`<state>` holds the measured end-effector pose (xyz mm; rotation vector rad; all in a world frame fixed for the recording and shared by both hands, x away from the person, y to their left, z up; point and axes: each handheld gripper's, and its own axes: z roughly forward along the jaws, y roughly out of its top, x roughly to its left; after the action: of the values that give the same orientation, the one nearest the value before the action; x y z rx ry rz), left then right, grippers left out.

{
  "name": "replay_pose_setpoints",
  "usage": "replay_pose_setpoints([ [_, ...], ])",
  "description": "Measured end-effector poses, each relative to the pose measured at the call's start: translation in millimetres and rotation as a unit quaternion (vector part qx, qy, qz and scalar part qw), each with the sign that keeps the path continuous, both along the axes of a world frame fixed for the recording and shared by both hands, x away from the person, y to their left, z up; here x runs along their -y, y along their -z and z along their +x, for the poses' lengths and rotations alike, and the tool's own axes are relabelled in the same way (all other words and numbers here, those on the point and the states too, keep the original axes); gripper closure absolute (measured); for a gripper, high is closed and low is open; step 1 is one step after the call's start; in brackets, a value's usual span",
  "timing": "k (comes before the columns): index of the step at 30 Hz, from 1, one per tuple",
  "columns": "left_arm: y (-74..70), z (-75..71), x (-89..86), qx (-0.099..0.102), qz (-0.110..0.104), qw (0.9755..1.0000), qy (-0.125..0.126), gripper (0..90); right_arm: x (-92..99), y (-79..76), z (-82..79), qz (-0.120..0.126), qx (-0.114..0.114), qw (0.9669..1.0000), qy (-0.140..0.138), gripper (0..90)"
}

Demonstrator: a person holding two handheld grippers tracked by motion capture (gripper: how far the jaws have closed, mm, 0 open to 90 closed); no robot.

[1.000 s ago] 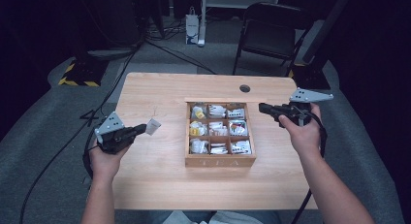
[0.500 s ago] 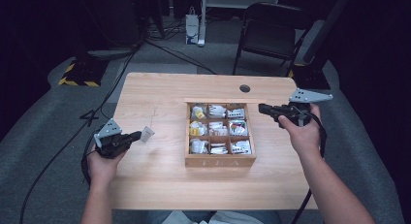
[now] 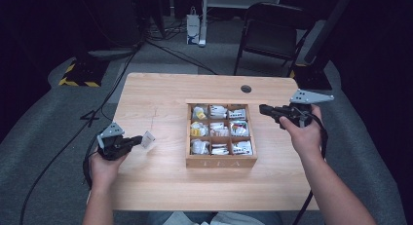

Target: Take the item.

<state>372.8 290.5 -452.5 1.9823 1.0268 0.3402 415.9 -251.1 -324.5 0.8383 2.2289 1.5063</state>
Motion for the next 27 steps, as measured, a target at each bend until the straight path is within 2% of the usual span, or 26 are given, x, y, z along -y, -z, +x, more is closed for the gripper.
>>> replay_pose_setpoints([
  [6,5.3,5.8,-1.8,-0.014,0.004,0.9999,-0.007,89.7,-0.6,0.6,-0.4,-0.001,0.0,1.0,0.0,90.0],
  [8,5.9,6.4,-2.2,-0.01,0.005,0.9999,-0.011,88.5,-0.6,0.5,-0.4,-0.002,0.0,1.0,0.0,90.0],
  [9,5.9,6.5,-2.5,-0.009,0.004,0.9999,-0.012,84.7,-0.6,0.5,-0.5,-0.002,0.0,1.0,0.0,90.0],
  [11,5.6,6.2,-3.2,-0.005,0.005,0.9999,-0.013,83.0,-0.6,0.7,-0.7,-0.002,0.0,1.0,0.0,90.0],
  [13,6.0,6.6,-3.6,-0.007,0.003,0.9998,-0.021,73.0,-0.6,0.7,-0.5,-0.001,0.0,1.0,0.0,90.0],
  [14,6.1,6.9,-3.9,-0.007,0.005,0.9997,-0.023,73.0,-0.6,0.7,-0.5,-0.001,0.0,1.0,0.0,90.0],
  [15,6.0,6.7,-3.5,-0.007,0.003,0.9995,-0.031,68.5,-0.7,0.5,-0.6,-0.003,0.0,1.0,0.0,90.0],
  [17,5.1,7.0,-3.8,0.0,0.002,0.9992,-0.039,55.9,-0.7,0.5,-0.7,-0.003,-0.001,1.0,0.0,90.0],
  [21,0.9,3.8,-2.6,0.016,0.003,0.9991,-0.039,47.7,-0.4,0.8,-0.7,-0.002,-0.002,1.0,-0.001,90.0],
  [24,-4.5,-1.1,0.5,0.029,-0.003,0.9989,-0.036,47.1,-0.3,0.6,-0.5,-0.002,-0.003,1.0,-0.002,90.0],
  [27,-13.2,-9.4,7.3,0.036,-0.009,0.9991,-0.022,45.7,-0.1,0.7,-0.5,-0.002,-0.004,1.0,-0.003,90.0],
])
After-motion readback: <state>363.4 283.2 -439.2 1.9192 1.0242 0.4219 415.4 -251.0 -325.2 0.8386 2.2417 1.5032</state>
